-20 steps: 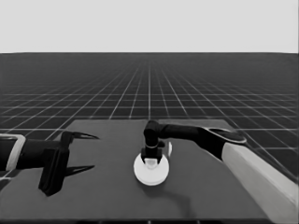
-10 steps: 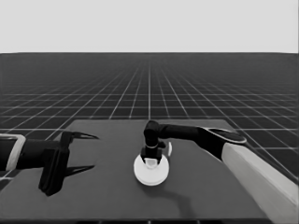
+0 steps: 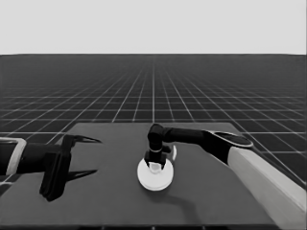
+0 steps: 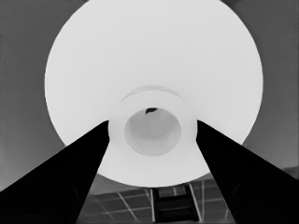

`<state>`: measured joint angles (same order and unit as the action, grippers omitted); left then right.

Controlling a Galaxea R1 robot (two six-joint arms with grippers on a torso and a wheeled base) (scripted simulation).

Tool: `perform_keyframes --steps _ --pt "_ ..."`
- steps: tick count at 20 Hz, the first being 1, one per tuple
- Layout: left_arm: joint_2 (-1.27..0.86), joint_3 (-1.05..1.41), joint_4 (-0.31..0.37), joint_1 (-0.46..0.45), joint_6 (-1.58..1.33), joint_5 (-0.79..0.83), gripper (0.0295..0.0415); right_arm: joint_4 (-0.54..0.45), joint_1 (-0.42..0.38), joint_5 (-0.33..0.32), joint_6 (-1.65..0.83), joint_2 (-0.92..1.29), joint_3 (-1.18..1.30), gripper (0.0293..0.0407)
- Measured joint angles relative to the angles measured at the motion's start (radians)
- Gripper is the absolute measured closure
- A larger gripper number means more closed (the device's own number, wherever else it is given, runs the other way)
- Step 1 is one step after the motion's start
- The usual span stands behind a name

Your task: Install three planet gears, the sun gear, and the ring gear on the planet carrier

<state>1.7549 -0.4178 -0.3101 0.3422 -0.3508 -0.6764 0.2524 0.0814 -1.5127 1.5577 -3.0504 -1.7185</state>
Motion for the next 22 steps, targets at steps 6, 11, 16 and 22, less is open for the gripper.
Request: perform_keyframes --steps 6,11,16,22 --pt "0.000 0.000 0.000 0.000 0.000 0.000 0.0326 0.000 0.000 0.000 0.052 0.000 0.000 0.0351" --pt "0.000 0.000 0.000 0.000 0.000 0.000 0.0326 0.000 0.000 0.000 0.096 0.000 0.000 0.0351" --pt "0.000 0.000 0.000 0.000 0.000 0.000 0.0326 0.000 0.000 0.000 0.140 0.000 0.000 0.0351" --pt "0.000 0.000 0.000 0.000 0.000 0.000 0.0326 0.000 0.000 0.000 0.192 0.000 0.000 0.0351"
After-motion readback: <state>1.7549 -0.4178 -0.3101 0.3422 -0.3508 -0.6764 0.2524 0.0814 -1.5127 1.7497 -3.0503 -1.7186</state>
